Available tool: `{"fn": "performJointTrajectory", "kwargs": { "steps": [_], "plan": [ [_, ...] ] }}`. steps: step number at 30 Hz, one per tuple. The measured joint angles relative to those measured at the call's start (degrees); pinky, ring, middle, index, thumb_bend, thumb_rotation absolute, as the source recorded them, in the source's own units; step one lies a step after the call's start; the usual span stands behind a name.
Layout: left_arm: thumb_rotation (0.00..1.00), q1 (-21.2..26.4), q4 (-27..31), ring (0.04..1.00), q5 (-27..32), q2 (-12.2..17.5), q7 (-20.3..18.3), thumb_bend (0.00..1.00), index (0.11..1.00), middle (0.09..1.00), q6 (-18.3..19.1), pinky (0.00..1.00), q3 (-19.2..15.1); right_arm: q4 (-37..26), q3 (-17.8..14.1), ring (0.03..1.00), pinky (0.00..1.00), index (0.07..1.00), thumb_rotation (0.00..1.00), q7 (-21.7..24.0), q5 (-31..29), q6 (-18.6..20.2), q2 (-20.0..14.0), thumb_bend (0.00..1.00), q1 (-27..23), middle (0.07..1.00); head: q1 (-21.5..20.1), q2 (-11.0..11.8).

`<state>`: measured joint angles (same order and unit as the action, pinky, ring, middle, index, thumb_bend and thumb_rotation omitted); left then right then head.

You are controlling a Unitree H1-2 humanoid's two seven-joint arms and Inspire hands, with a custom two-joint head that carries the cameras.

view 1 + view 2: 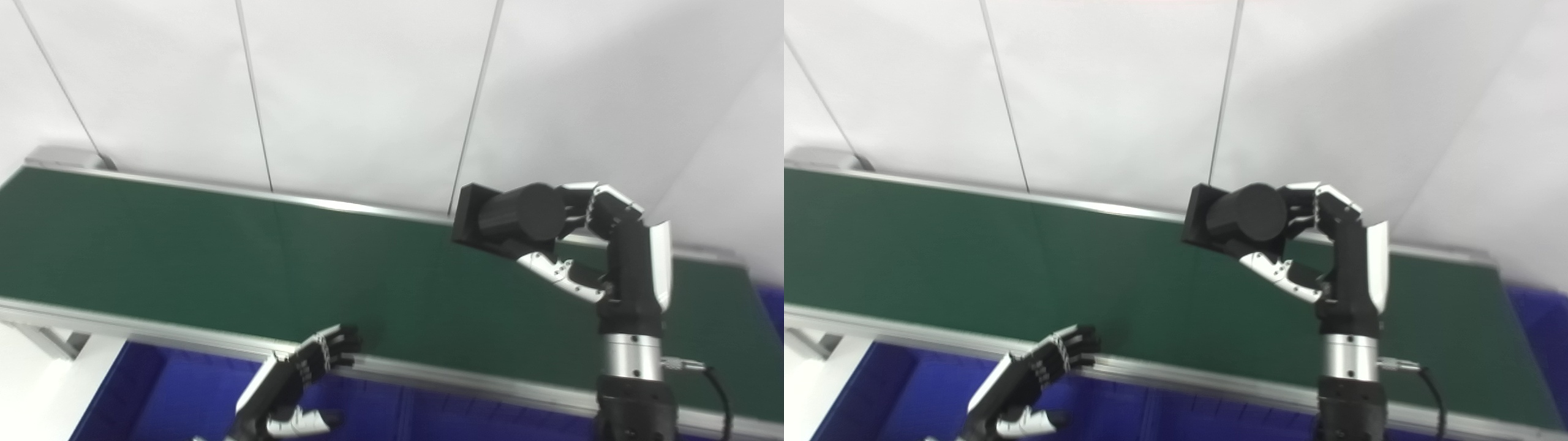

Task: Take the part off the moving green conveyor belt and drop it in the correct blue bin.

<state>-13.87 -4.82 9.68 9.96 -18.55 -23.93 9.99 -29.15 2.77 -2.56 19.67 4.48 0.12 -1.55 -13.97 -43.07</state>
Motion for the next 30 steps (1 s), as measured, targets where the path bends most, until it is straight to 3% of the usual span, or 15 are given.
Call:
{"fn": "performJointTrajectory", "kwargs": {
  "steps": [7, 10, 13, 16, 23, 30],
  "plan": [
    [0.38, 0.2, 2.0, 0.798, 2.9, 1.8, -2.1, 0.82, 0.832, 0.816, 1.3, 0.77, -1.8, -6.7, -1.7, 0.478, 0.38, 0.471, 0.00, -0.3, 1.5, 2.7, 0.9, 0.50, 7.8, 0.513, -9.0, -5.8],
    [0.38, 0.3, 3.3, 0.792, 4.9, 2.4, -2.6, 0.83, 0.826, 0.809, 3.0, 0.76, -2.8, -8.2, -1.8, 0.473, 0.38, 0.471, 0.00, -0.7, 2.2, 2.8, 2.2, 0.50, 12.2, 0.510, -9.6, -6.2],
    [0.40, 0.6, 4.3, 0.789, 5.9, 3.0, -3.0, 0.85, 0.823, 0.805, 4.1, 0.76, -3.3, -7.7, -1.9, 0.472, 0.38, 0.468, 0.00, -1.7, 2.4, 2.6, 3.2, 0.50, 16.7, 0.513, -13.2, -8.4],
    [0.41, 0.7, 4.3, 0.784, 6.3, 3.7, -3.4, 0.87, 0.819, 0.801, 5.0, 0.75, -4.0, -6.3, -1.8, 0.480, 0.39, 0.465, 0.00, -3.0, 3.4, 2.4, 3.9, 0.50, 20.7, 0.511, -13.3, -8.7],
    [0.43, 0.5, 5.5, 0.774, 6.6, 3.9, -3.9, 0.88, 0.815, 0.798, 5.7, 0.73, -4.5, 6.1, -2.6, 0.469, 0.37, 0.486, 0.00, -7.5, 2.5, -2.8, 4.0, 0.50, 28.3, 0.512, -12.5, -9.3],
    [0.41, 0.3, 6.9, 0.777, 6.6, 3.6, -4.0, 0.88, 0.812, 0.801, 7.3, 0.74, -4.6, 20.8, -5.0, 0.459, 0.35, 0.492, 0.00, -12.6, -0.5, -9.4, 4.2, 0.50, 29.0, 0.528, -11.6, -9.4]
  ]
}}
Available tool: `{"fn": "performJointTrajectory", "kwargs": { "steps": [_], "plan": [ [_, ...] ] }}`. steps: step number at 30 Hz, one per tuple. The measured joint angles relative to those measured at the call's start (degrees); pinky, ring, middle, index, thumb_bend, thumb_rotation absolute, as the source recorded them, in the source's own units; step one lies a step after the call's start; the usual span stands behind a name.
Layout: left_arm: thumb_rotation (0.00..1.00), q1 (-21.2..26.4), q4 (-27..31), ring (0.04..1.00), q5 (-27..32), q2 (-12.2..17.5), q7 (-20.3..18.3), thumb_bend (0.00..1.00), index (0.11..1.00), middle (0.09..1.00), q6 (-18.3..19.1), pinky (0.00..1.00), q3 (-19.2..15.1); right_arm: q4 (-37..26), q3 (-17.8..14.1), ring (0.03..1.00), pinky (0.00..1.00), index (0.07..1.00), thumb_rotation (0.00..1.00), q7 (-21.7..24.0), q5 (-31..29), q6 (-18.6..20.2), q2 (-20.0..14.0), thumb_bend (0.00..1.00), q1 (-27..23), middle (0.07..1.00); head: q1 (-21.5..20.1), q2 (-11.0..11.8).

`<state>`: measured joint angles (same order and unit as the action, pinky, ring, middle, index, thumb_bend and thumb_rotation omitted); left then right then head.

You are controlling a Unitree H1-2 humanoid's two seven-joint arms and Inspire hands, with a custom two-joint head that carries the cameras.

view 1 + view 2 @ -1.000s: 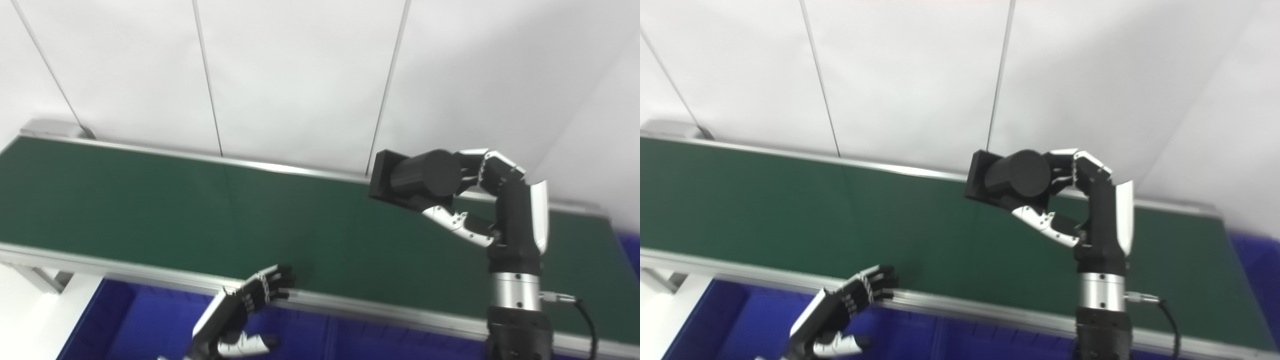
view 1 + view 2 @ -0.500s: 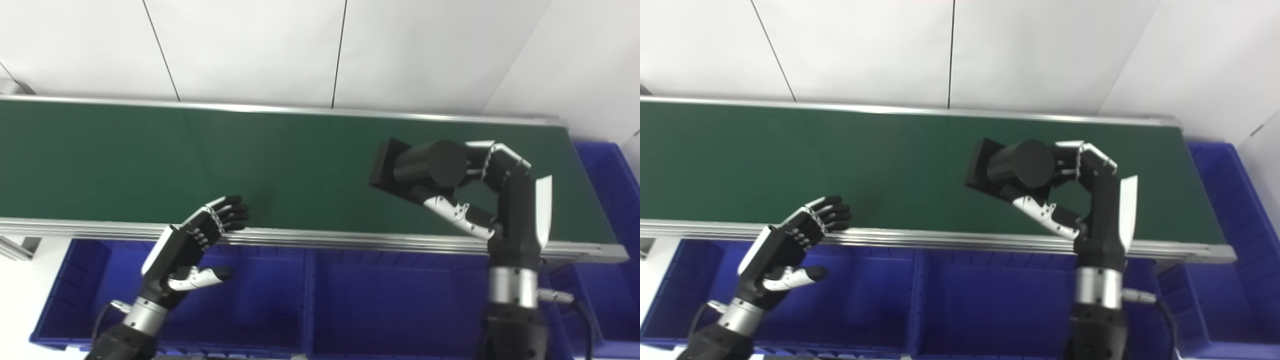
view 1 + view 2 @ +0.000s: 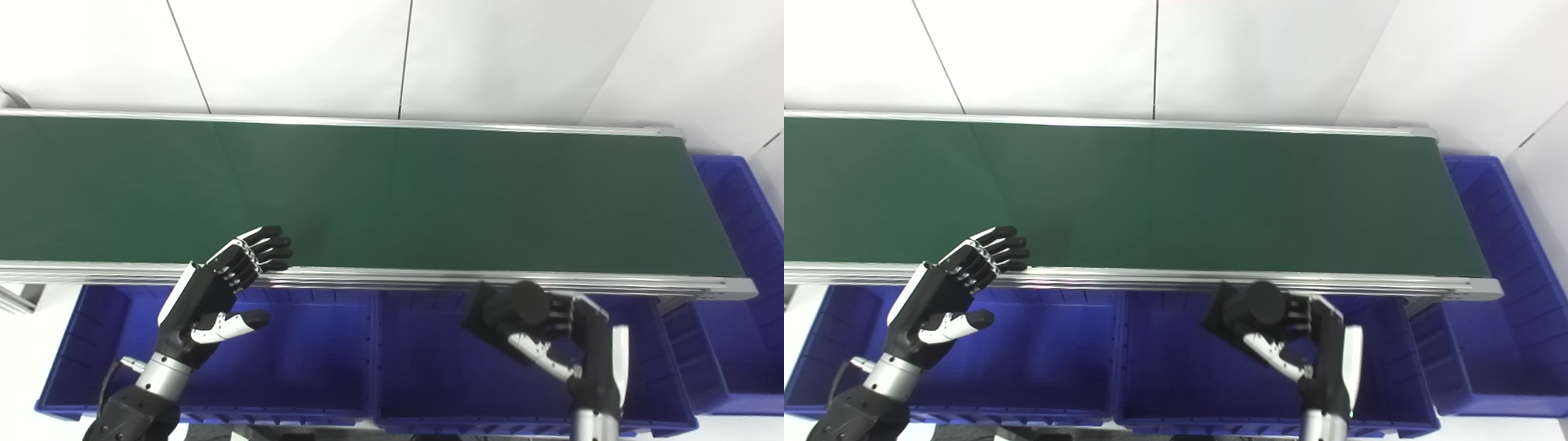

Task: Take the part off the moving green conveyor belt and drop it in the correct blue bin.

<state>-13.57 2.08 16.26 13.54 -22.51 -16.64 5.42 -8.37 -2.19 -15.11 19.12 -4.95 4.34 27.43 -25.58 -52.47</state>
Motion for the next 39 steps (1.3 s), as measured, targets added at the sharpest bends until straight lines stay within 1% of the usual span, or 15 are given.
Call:
{"fn": "performJointTrajectory", "kwargs": {
  "steps": [9, 17, 21, 22, 23, 24, 25, 26, 29, 30, 33, 35, 36, 38, 39],
  "plan": [
    [0.42, -0.5, 1.4, 0.777, -0.5, -0.4, 0.0, 0.88, 0.815, 0.799, 0.4, 0.74, 0.0, 12.9, -1.2, 0.452, 0.34, 0.496, 0.00, -3.2, -0.3, -4.0, -0.8, 0.50, -2.9, 0.514, 1.0, -0.3],
    [0.41, -0.9, 2.0, 0.777, -0.6, -0.5, 0.1, 0.87, 0.816, 0.795, 1.0, 0.73, 0.0, 16.3, -1.2, 0.453, 0.34, 0.493, 0.00, -4.3, 0.3, -4.5, -1.1, 0.50, -3.9, 0.504, 1.1, -0.3],
    [0.40, -0.9, 2.7, 0.777, -0.5, -0.5, 0.1, 0.87, 0.816, 0.795, 1.4, 0.74, 0.0, 15.9, -0.9, 0.451, 0.33, 0.541, 0.00, -4.3, 0.0, -4.6, -1.3, 0.50, -3.8, 0.520, 1.3, -0.1],
    [0.41, -0.9, 2.7, 0.777, -0.5, -0.5, 0.1, 0.88, 0.816, 0.795, 1.4, 0.74, 0.0, 15.7, -0.7, 0.591, 0.47, 0.682, 0.00, -3.9, -0.5, -4.6, -1.5, 0.65, -3.7, 0.671, 1.3, -0.1],
    [0.41, -0.9, 2.7, 0.777, -0.5, -0.6, 0.1, 0.88, 0.816, 0.796, 1.4, 0.74, 0.0, 15.2, -0.4, 0.663, 0.55, 0.755, 0.00, -3.1, -1.3, -4.6, -1.7, 0.74, -3.6, 0.749, 1.3, -0.1],
    [0.41, -0.9, 2.7, 0.777, -0.5, -0.7, 0.1, 0.88, 0.815, 0.795, 1.4, 0.74, 0.0, 14.7, 0.1, 0.795, 0.68, 0.868, 0.05, -2.2, -2.1, -4.6, -2.1, 0.80, -3.3, 0.862, 1.4, 0.0],
    [0.41, -0.9, 2.7, 0.777, -0.5, -0.7, 0.1, 0.88, 0.815, 0.795, 1.4, 0.74, 0.0, 13.9, 0.4, 0.839, 0.73, 0.907, 0.06, -1.0, -2.7, -4.6, -2.6, 0.83, -2.9, 0.901, 1.6, 0.0],
    [0.41, -0.9, 2.7, 0.777, -0.6, -0.8, 0.1, 0.88, 0.815, 0.795, 1.4, 0.74, 0.0, 13.2, 0.8, 0.916, 0.83, 0.962, 0.12, -0.2, -3.1, -4.5, -3.0, 0.86, -2.7, 0.960, 1.6, 0.0],
    [0.40, -0.9, 2.7, 0.780, -0.6, -0.9, 0.1, 0.86, 0.816, 0.797, 1.4, 0.74, 0.0, 11.0, 1.4, 0.985, 0.93, 0.995, 0.23, 1.8, -3.8, -4.2, -3.9, 0.90, -2.3, 0.995, 1.8, 0.2],
    [0.39, -0.9, 2.7, 0.779, -0.6, -0.9, 0.1, 0.86, 0.816, 0.797, 1.4, 0.74, 0.0, 10.3, 1.7, 0.994, 0.96, 0.998, 0.32, 2.4, -3.7, -3.9, -4.4, 0.94, -2.3, 0.998, 1.8, 0.2],
    [0.39, -0.9, 2.7, 0.782, -0.6, -1.3, 0.1, 0.86, 0.820, 0.800, 1.4, 0.74, 0.0, 9.0, 2.0, 1.000, 1.00, 1.000, 0.48, 4.0, -3.8, -2.9, -5.3, 0.98, -2.2, 1.000, 2.0, 0.4],
    [0.39, -1.0, 2.7, 0.783, -0.6, -1.6, 0.1, 0.85, 0.821, 0.801, 1.4, 0.74, 0.0, 7.8, 2.0, 1.000, 1.00, 1.000, 0.53, 4.7, -4.2, -1.9, -5.5, 0.97, -2.0, 1.000, 2.3, 0.4],
    [0.39, -1.0, 2.7, 0.783, -0.6, -1.7, 0.1, 0.85, 0.820, 0.801, 1.4, 0.74, 0.0, 7.5, 2.0, 1.000, 0.98, 1.000, 0.64, 4.9, -4.3, -1.4, -5.5, 0.91, -1.9, 1.000, 2.3, 0.4],
    [0.39, -1.1, 2.7, 0.781, -0.6, -1.9, 0.1, 0.85, 0.819, 0.800, 1.4, 0.74, 0.0, 4.8, 1.9, 0.969, 0.95, 1.000, 0.76, 4.9, -4.7, -0.3, -4.8, 0.78, -1.0, 0.978, 3.0, 0.7],
    [0.39, -1.2, 2.7, 0.782, -0.7, -1.9, 0.1, 0.85, 0.820, 0.800, 1.4, 0.74, -0.1, 2.5, 1.9, 0.921, 0.89, 0.990, 0.81, 4.8, -4.8, -0.3, -4.2, 0.70, -0.2, 0.937, 3.4, 0.8]
  ]
}}
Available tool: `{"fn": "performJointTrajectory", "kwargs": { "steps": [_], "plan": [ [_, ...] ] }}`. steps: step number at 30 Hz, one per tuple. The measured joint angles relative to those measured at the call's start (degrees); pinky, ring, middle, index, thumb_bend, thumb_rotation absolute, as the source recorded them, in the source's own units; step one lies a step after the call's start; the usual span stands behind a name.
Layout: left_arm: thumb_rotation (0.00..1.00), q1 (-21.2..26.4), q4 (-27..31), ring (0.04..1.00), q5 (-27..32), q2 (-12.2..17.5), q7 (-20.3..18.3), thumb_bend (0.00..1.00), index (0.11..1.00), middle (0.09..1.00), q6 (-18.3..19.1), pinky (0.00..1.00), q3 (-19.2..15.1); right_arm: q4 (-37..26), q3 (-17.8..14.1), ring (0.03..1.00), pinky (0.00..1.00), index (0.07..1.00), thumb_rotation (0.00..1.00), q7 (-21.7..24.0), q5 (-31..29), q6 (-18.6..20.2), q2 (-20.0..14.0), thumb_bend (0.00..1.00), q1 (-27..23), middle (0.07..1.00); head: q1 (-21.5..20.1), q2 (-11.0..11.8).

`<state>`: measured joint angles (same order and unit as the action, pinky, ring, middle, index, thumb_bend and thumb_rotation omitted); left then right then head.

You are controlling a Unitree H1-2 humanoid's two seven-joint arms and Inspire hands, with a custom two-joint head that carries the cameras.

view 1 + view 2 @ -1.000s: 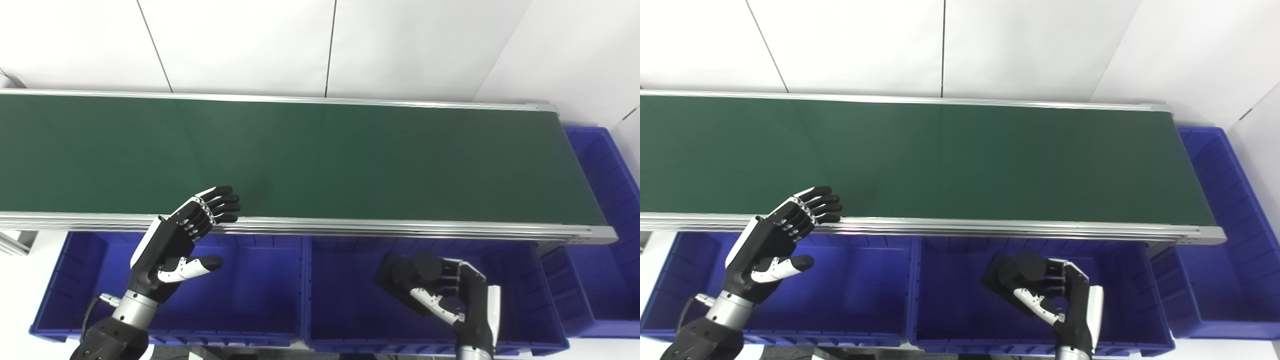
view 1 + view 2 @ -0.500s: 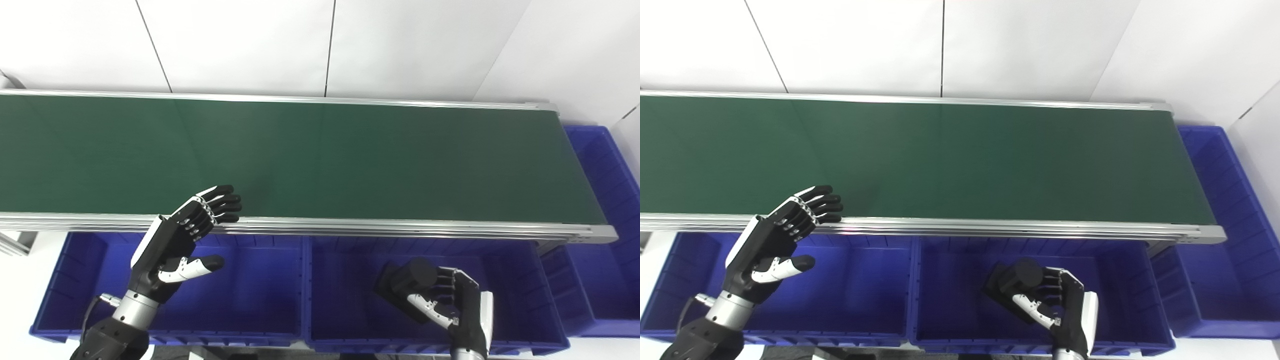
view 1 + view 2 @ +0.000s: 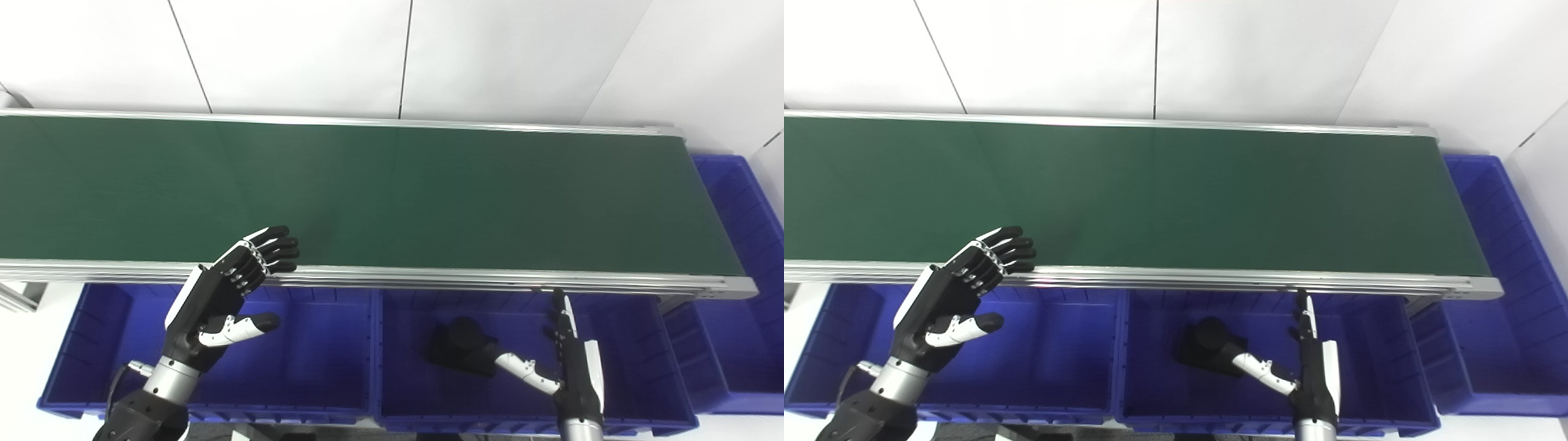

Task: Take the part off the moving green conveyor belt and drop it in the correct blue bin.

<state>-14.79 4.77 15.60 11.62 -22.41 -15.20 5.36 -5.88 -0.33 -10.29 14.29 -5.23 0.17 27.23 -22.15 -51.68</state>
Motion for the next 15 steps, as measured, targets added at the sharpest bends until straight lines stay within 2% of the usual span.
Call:
{"fn": "performJointTrajectory", "kwargs": {
  "steps": [2, 4, 7, 10, 12, 15],
  "plan": [
    [0.40, -0.2, 0.0, 0.782, -0.4, -0.1, 0.0, 0.84, 0.822, 0.802, 0.0, 0.74, 0.0, -4.9, 0.1, 0.817, 0.77, 0.917, 0.83, -0.4, -0.4, 0.0, 1.6, 0.61, 1.3, 0.849, 1.1, 0.5],
    [0.39, -0.2, -0.1, 0.781, -1.2, -0.2, 0.0, 0.84, 0.822, 0.802, 0.0, 0.74, 0.1, -9.0, 1.1, 0.756, 0.70, 0.862, 0.80, -0.2, -1.0, -0.1, 2.5, 0.56, 1.6, 0.788, 1.7, 0.9],
    [0.39, -0.2, -0.1, 0.781, -1.4, -0.5, 0.0, 0.84, 0.822, 0.801, 0.0, 0.74, 0.2, -16.8, 4.4, 0.732, 0.67, 0.836, 0.79, 1.7, 0.4, 0.1, 2.8, 0.55, 1.5, 0.761, 2.5, 1.2],
    [0.40, -0.5, -0.2, 0.777, -2.1, -0.7, 0.0, 0.83, 0.826, 0.801, -0.3, 0.74, 0.3, -23.2, 8.2, 0.715, 0.63, 0.813, 0.77, 4.9, 1.9, 1.7, 2.8, 0.53, -0.8, 0.751, 3.6, 1.6],
    [0.41, -0.6, -0.2, 0.778, -2.9, -1.0, 0.1, 0.83, 0.832, 0.804, -0.5, 0.74, 0.5, -25.4, 11.0, 0.727, 0.64, 0.815, 0.78, 7.6, 2.5, 3.5, 2.9, 0.54, -3.3, 0.759, 5.8, 2.3],
    [0.43, -0.8, -0.3, 0.779, -4.1, -2.3, 0.3, 0.85, 0.839, 0.807, -1.6, 0.74, 0.9, -26.2, 13.9, 0.744, 0.65, 0.824, 0.77, 10.6, 2.6, 6.1, 2.9, 0.55, -6.3, 0.777, 6.9, 2.6]
  ]
}}
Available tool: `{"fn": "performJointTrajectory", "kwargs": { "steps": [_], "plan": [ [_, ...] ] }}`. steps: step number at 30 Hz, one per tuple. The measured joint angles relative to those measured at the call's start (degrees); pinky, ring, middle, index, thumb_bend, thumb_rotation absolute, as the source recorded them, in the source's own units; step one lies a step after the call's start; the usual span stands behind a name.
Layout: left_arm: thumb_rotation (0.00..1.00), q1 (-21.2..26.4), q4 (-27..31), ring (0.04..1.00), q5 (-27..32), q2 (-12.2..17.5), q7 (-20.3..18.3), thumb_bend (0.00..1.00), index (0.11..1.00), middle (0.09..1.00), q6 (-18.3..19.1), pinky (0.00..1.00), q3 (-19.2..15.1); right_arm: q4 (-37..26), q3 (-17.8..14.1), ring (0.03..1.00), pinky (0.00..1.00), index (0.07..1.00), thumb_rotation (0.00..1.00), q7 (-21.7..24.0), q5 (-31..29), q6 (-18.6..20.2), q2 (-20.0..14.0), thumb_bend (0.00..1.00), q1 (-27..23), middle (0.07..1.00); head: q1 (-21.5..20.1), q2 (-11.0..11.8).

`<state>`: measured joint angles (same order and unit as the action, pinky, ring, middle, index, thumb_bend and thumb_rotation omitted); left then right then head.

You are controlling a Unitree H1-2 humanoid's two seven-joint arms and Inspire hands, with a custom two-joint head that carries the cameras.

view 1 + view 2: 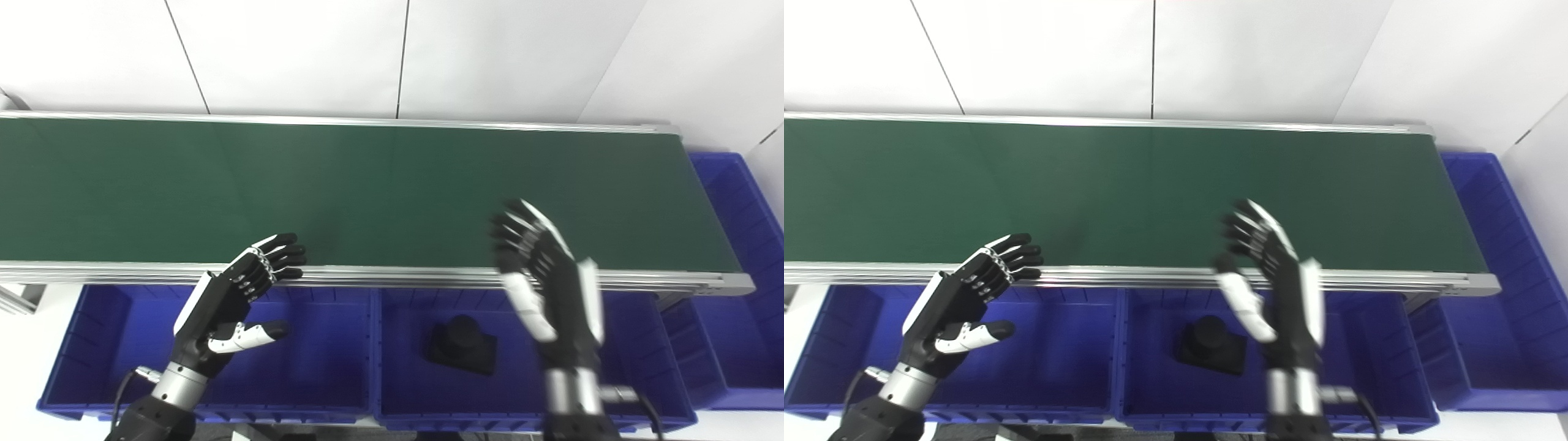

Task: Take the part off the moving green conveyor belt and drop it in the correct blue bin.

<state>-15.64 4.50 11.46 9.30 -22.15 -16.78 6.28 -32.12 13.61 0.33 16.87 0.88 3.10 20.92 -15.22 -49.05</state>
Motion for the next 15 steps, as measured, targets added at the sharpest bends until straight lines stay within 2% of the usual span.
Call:
{"fn": "performJointTrajectory", "kwargs": {
  "steps": [5, 12, 15],
  "plan": [
    [0.44, -1.6, 0.0, 0.787, -2.1, -0.5, 0.9, 0.85, 0.853, 0.813, -0.2, 0.74, 0.8, 1.0, 2.3, 0.769, 0.68, 0.834, 0.79, 2.9, 0.3, 3.2, -0.2, 0.59, -2.4, 0.808, 2.5, 0.9],
    [0.46, -1.9, 0.5, 0.793, -3.5, -1.2, 1.3, 0.86, 0.871, 0.822, -0.4, 0.75, 2.1, 8.5, 3.9, 0.825, 0.75, 0.881, 0.80, 4.5, -2.0, 3.4, -0.3, 0.63, -4.5, 0.858, 5.2, 1.4],
    [0.49, -2.4, 0.9, 0.795, -4.6, -1.6, 1.7, 0.88, 0.878, 0.827, -0.4, 0.75, 2.3, 11.5, 4.6, 0.842, 0.77, 0.906, 0.80, 5.3, -2.5, 2.7, -1.8, 0.64, -4.4, 0.879, 5.4, 1.4]
  ]
}}
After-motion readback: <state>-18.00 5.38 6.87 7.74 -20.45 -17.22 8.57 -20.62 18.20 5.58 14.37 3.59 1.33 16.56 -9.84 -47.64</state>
